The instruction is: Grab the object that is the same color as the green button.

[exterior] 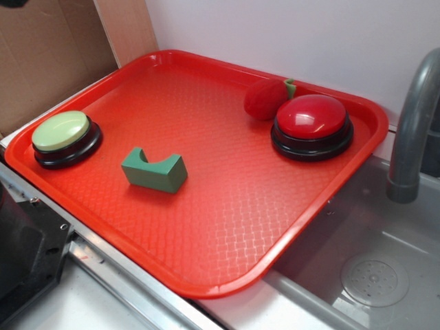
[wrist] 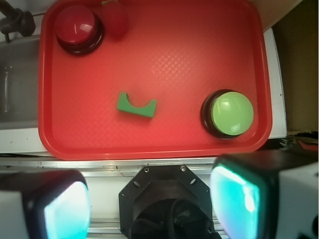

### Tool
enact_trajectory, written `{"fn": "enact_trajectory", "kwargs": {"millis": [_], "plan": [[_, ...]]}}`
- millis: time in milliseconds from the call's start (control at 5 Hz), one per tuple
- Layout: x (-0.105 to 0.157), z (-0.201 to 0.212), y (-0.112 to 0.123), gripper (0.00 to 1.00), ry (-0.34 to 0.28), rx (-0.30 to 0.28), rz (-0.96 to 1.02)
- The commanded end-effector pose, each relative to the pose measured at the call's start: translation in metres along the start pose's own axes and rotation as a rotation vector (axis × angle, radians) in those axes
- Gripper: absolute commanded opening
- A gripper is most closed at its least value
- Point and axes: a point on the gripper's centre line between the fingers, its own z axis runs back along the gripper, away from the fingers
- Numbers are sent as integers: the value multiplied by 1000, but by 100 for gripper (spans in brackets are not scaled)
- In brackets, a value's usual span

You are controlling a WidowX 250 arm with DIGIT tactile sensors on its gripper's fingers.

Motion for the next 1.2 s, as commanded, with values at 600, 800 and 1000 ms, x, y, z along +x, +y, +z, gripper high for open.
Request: {"fn": "enact_trajectory", "kwargs": {"millis": [600, 800, 1000], "plan": [[54, -85, -31, 100, -129, -40, -753], [58, -119, -40, 100, -169, -88, -944], [56, -154, -39, 100, -143, -87, -1007]]}}
